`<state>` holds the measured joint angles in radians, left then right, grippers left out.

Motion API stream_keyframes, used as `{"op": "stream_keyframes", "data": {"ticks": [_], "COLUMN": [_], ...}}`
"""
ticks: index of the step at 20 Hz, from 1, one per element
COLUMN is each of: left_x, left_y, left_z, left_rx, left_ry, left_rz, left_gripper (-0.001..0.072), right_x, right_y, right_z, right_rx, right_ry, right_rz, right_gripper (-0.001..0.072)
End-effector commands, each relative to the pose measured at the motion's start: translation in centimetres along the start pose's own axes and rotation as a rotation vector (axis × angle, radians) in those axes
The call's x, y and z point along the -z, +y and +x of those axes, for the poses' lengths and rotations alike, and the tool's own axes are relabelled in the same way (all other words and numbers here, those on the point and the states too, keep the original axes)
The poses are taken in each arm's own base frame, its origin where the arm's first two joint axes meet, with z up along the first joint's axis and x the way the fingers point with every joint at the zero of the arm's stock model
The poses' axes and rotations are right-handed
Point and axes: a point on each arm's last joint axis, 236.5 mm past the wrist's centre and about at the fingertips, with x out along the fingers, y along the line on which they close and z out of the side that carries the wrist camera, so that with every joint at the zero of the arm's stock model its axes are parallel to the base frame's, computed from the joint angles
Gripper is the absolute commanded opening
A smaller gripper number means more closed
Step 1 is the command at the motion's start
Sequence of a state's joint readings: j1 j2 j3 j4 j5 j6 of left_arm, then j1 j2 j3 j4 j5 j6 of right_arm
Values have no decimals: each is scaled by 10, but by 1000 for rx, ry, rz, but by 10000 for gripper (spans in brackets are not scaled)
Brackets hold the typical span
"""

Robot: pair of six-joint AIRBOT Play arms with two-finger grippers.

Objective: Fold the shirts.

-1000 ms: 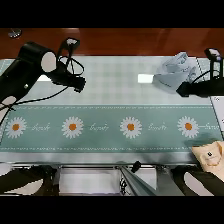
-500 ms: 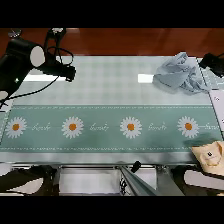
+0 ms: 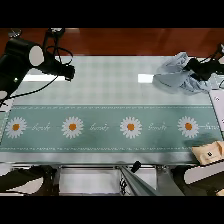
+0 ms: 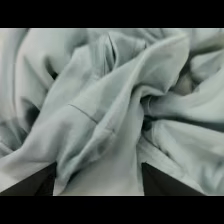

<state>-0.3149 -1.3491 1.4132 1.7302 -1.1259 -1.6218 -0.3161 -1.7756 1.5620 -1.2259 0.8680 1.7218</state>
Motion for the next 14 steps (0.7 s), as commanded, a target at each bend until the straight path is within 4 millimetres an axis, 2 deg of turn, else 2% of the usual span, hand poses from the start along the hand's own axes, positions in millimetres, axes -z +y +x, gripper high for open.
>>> {"op": "stream_keyframes", "data": {"ticks": [1,4,5,7,9,10,11,13,14], "left_x": [0,0,0,0,0,-4,-14,-44,-62], "left_y": [0,0,0,0,1,3,7,12,14], "left_z": [0,0,0,-1,-7,-14,-26,-61,-87], "left_rx": [1,1,1,1,0,-2,-4,-2,3], "left_ry": [1,0,0,0,0,-11,-45,-150,-220], "left_rz": [-20,-20,-20,-20,-23,-28,-35,-69,-97], "left_gripper": [707,707,707,707,707,707,707,707,707], "right_x": [16,31,39,45,32,23,15,0,-7], "right_y": [-2,4,9,23,44,61,83,132,158], "right_z": [23,41,47,50,30,9,-22,-100,-149], "right_rx": [2,-1,-5,-18,-51,-84,-144,-275,-349], "right_ry": [56,93,110,116,68,35,-7,-122,-208], "right_rz": [-9,-28,-48,-104,-170,-221,-278,-387,-423], "right_gripper": [622,607,499,28,30,29,29,29,29]}}
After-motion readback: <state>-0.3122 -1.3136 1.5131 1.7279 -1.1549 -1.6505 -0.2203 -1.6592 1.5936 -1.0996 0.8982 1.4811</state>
